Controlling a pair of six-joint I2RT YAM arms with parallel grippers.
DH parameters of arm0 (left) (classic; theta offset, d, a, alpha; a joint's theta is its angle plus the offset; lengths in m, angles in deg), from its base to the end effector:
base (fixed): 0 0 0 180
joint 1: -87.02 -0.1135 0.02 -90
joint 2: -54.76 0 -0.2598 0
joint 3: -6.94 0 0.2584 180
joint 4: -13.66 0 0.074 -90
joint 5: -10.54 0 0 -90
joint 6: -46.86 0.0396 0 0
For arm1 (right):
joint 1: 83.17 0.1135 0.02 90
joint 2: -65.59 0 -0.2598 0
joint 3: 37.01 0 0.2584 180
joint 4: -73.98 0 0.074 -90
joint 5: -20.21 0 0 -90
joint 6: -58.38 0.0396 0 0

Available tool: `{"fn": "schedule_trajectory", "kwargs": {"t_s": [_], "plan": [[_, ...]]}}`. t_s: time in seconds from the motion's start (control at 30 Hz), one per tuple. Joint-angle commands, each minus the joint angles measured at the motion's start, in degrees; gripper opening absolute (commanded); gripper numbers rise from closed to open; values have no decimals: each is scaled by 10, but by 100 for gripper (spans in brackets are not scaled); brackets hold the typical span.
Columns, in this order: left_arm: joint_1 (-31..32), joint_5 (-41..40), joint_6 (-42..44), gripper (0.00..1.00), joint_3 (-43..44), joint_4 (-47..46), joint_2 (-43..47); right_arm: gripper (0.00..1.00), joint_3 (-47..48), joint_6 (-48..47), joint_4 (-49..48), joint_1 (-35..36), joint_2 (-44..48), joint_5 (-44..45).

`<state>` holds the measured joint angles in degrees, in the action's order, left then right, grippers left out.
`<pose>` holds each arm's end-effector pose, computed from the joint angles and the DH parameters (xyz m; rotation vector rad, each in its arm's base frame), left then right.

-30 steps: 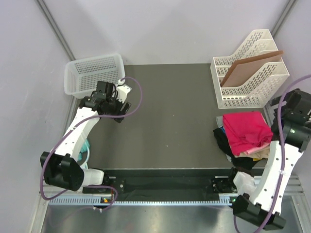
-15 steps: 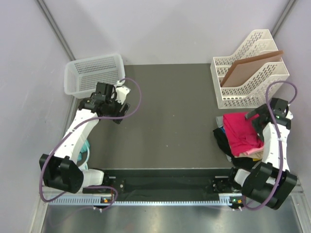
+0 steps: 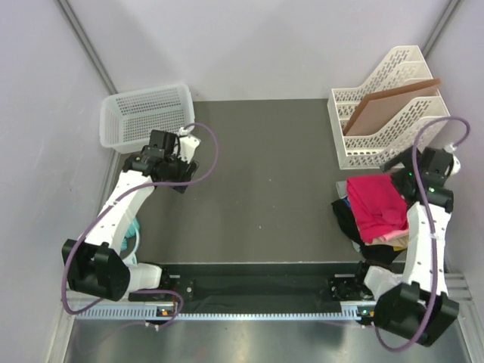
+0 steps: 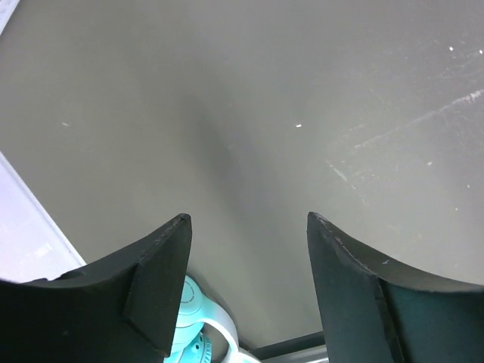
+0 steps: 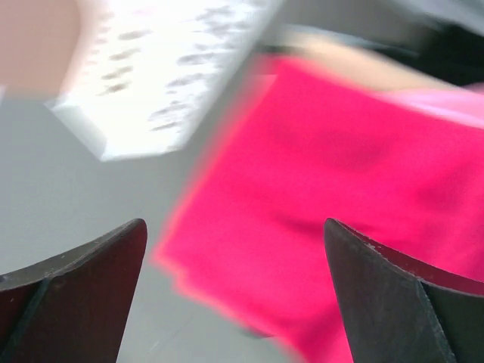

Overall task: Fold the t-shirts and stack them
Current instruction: Put the neatly folded tshirt into the corner of the board with the right arm

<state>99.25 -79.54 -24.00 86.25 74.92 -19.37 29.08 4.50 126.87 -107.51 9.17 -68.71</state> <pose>0.2636 -0.0571 0.2925 0.6889 2.4555 0.0486 0.1945 -0.0888 0.2956 1.1794 2.0052 0.0814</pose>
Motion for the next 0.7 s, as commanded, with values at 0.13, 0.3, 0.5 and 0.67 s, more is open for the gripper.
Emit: {"fn": "schedule_trajectory", "kwargs": {"t_s": [0.13,0.3,0.5,0.67], "plan": [[-19,-10,-44,78,36,-31,-25,100,113,-53,-141,299,-82,-78],[-61,40,-61,99,64,-30,-50,100,247,-133,-100,495,-220,50],[-153,92,-80,99,66,-41,-54,100,414,-185,-27,615,-368,159],[-228,140,-77,99,43,-42,-39,100,414,-200,-37,655,-387,176]]}}
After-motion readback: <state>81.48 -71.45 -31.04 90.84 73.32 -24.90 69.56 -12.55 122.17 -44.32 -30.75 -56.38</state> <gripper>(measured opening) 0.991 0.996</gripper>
